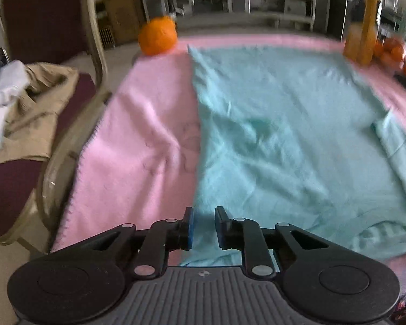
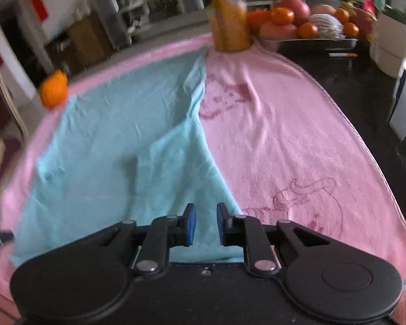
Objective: Fold clothes
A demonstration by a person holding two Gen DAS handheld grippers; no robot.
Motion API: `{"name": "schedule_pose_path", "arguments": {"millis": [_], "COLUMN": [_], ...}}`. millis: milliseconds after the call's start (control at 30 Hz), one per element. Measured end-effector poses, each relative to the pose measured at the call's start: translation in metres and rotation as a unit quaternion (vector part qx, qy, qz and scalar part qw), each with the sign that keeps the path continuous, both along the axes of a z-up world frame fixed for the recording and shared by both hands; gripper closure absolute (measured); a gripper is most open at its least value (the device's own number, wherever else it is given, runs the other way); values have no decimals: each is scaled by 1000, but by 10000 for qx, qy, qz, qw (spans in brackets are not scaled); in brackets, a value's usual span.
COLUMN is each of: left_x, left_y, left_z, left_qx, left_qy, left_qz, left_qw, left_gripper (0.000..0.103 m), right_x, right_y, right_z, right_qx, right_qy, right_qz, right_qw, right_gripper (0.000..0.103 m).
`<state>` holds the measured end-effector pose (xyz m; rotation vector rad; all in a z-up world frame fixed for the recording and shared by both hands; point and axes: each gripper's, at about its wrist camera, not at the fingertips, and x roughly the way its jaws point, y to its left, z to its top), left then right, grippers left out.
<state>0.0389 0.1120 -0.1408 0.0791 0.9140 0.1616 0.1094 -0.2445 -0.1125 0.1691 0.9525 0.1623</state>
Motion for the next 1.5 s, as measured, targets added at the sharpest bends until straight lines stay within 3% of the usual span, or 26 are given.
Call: {"name": "schedule_pose_path", "arguments": {"millis": [167, 267, 367, 567, 767, 867, 967, 1033, 1133, 1233, 1300, 1333, 1500], "left_x": [-20, -32, -40, -22, 12, 28, 45, 59, 81, 105, 118, 121, 111], "left_y": [0, 6, 14, 22, 19, 14, 16, 19, 26, 31, 32, 32, 28], "left_z": [0, 6, 16, 69, 101, 84, 49, 26, 14, 4, 3, 3, 16], "left_qx": [142, 47, -94, -457, -841, -762, -771, -829, -1074, -1454, -1603, -1628, -1591], "left_qy": [17, 50, 9, -640, -1097, -832, -274, 64, 112, 162, 109, 81, -267], "left_qz": [-167, -94, -12, 118, 8, -26, -63, -18, -27, 17, 96, 151, 501], "left_qw": [9998, 9999, 10000, 9968, 9904, 9936, 9966, 9965, 9942, 9892, 9870, 9865, 9856], "left_gripper": [83, 83, 83, 83, 83, 83, 88, 92, 92, 91, 90, 90, 88], "right_x": [-15, -25, -28, -18, 9, 32, 60, 78, 104, 128, 144, 147, 135], "right_y": [-5, -14, -20, -23, -19, -16, -15, -20, -31, -32, -34, -40, -74], "right_z": [-11, -8, 8, 63, 114, 107, 65, 32, -17, -47, -67, -75, -93], "right_qx": [-598, -564, -173, 606, 1582, 1694, 1722, 1851, 2585, 3215, 3438, 3678, 4529], "right_qy": [57, 229, 236, -172, -899, -892, -434, 112, 1019, 1486, 1709, 1695, 1172], "right_qz": [247, 253, 122, 72, 159, 86, -50, -281, -555, -614, -742, -910, -1909], "right_qw": [9979, 9978, 9995, 9980, 9832, 9815, 9841, 9822, 9590, 9331, 9204, 9098, 8630], "right_gripper": [89, 88, 87, 86, 86, 86, 86, 86, 86, 86, 96, 101, 98]}}
